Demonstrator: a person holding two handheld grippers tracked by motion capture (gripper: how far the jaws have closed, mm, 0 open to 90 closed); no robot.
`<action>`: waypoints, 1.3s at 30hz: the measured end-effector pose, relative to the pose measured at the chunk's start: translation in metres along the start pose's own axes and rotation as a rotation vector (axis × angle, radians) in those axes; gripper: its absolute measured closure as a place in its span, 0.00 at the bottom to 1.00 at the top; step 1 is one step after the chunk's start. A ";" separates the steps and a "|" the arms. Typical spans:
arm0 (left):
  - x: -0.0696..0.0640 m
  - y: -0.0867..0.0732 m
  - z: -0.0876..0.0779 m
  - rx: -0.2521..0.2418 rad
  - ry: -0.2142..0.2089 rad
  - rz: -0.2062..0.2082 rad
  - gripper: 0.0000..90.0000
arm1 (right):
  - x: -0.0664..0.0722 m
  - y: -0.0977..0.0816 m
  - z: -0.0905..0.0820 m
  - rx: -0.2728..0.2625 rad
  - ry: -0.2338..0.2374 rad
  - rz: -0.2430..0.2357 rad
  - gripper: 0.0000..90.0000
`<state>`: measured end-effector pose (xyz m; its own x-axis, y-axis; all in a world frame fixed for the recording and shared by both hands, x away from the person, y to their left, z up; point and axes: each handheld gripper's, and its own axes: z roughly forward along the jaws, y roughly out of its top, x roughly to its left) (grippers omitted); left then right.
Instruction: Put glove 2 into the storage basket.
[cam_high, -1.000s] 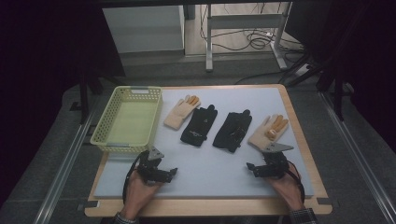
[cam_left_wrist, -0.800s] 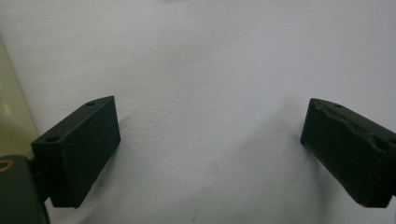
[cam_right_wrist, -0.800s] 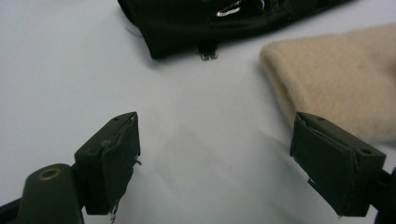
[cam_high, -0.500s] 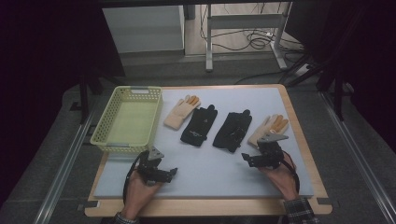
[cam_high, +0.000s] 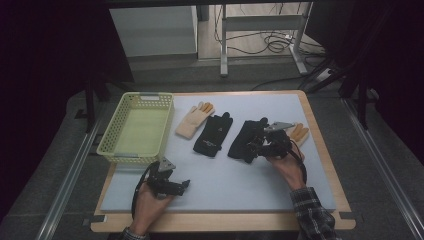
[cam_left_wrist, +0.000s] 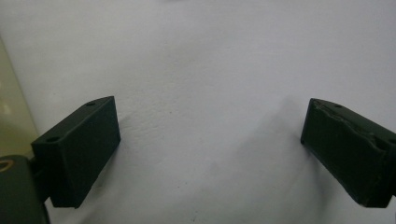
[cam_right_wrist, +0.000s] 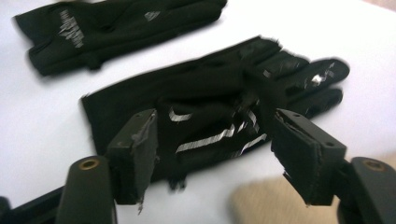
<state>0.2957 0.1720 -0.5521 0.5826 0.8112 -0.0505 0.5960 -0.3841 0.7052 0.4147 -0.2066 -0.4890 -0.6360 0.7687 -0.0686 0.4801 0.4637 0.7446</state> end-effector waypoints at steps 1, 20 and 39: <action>0.000 0.000 0.000 0.000 0.000 0.000 0.06 | 0.000 0.000 0.000 0.000 0.000 0.000 0.35; 0.000 0.000 0.000 -0.002 0.000 -0.001 0.06 | -0.008 0.015 0.065 0.086 0.018 0.039 0.55; 0.000 0.000 0.000 0.000 0.000 0.000 0.06 | 0.021 0.026 0.004 0.006 0.108 -0.025 0.92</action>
<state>0.2956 0.1720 -0.5522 0.5827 0.8111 -0.0504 0.5960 -0.3843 0.7051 0.4163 -0.1765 -0.4733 -0.7091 0.7049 -0.0150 0.4664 0.4849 0.7398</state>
